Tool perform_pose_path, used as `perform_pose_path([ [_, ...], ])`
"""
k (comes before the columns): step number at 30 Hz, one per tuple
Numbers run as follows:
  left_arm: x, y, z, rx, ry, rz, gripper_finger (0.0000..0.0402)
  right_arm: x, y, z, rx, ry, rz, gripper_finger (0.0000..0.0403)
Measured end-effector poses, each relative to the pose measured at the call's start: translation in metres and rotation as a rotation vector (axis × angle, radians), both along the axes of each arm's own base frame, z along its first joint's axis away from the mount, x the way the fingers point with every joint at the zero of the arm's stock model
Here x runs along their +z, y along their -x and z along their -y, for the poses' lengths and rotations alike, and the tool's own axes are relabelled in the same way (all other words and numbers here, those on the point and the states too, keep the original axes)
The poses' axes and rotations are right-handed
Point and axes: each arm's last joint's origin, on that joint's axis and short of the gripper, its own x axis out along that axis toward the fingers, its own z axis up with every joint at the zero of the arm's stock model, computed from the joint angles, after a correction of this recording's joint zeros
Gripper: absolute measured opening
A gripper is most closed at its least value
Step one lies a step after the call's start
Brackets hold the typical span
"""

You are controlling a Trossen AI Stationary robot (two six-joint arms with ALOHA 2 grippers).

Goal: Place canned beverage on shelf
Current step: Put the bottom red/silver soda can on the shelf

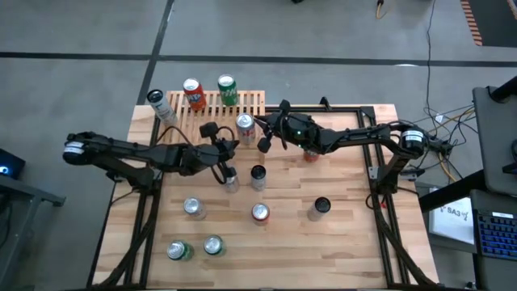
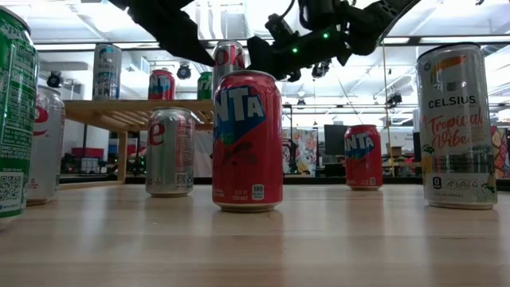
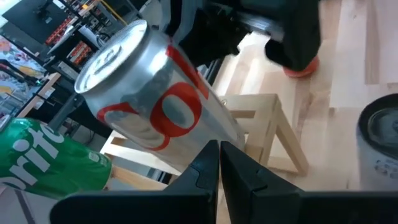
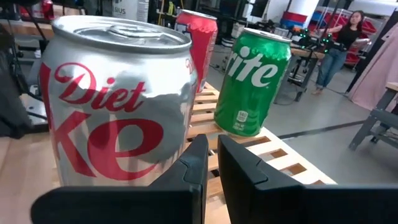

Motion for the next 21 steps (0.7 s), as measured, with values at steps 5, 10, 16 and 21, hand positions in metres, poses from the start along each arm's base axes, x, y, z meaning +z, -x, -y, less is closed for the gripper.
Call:
perform_pose_path([
  [5,-0.001,0.000,-0.005,0.016,-0.001,-0.006,0.0000,0.002,0.002,0.000,-0.001,-0.002,-0.012,0.0027],
  [10,-0.002,0.000,-0.009,0.027,-0.013,-0.018,0.0000,0.004,0.004,-0.002,0.003,0.007,-0.034,0.0027],
  [16,-0.002,0.000,-0.014,0.046,-0.014,-0.018,0.0000,0.004,0.003,-0.005,0.020,0.022,-0.045,0.0027],
  [21,-0.003,0.000,-0.017,0.056,-0.014,-0.017,0.0000,0.004,0.003,-0.006,0.033,0.021,-0.046,0.0027],
])
